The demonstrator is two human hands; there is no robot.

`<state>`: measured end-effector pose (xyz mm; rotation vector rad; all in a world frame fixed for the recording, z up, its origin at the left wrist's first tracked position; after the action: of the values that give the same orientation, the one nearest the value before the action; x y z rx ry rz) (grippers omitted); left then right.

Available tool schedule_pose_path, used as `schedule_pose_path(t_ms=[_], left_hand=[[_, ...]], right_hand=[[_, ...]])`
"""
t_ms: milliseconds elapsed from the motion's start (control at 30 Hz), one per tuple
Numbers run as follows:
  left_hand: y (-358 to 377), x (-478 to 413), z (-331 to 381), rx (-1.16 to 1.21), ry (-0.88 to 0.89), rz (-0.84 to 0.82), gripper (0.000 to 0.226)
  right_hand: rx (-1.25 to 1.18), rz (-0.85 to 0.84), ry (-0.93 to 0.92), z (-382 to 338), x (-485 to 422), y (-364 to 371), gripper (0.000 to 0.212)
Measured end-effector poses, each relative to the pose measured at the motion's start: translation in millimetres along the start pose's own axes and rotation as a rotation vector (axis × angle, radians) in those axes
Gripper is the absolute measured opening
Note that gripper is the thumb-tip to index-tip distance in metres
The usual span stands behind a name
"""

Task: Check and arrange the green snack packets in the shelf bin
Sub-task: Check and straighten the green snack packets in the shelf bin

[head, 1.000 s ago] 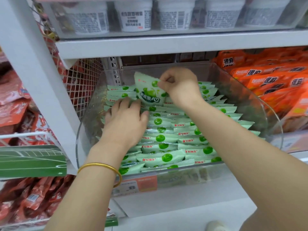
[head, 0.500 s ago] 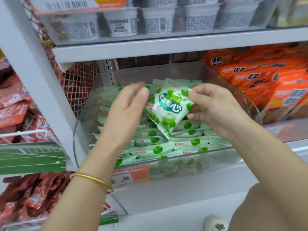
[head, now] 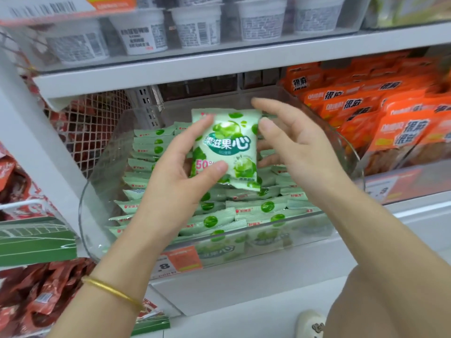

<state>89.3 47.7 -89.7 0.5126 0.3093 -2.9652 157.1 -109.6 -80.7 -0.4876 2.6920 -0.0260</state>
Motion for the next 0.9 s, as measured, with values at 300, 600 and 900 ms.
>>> schedule_pose_path(t_ms=[300,600,900], left_hand=[[13.4,-6.5,2.1,0.102,0.049,-0.104,0.081],[17.9,-4.1,8.4,0.095,0.052,-0.147,0.085],[5.3,-3.0,-2.7,-0.506,0.12,0.194,0.045]], right_hand=[[-0.024,-0.007,-0.005,9.3,-3.9,-4.6,0.029],[-0.156,0.003,0.042,5.9,-1.0,-5.9,0.029],[-0.2,0.007,0.06,5.6,2.7,0.8,0.031]])
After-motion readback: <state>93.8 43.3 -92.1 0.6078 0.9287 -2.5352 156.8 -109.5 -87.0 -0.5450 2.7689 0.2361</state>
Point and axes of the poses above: each hand's wrist, its own x-axis away from the middle knuckle, its own y-axis out of the palm, z = x × y, the point moved 2 cm from there along -x, towards the middle knuckle, and after that the axes turned 2 degrees about -z, right-handed, at the moved point
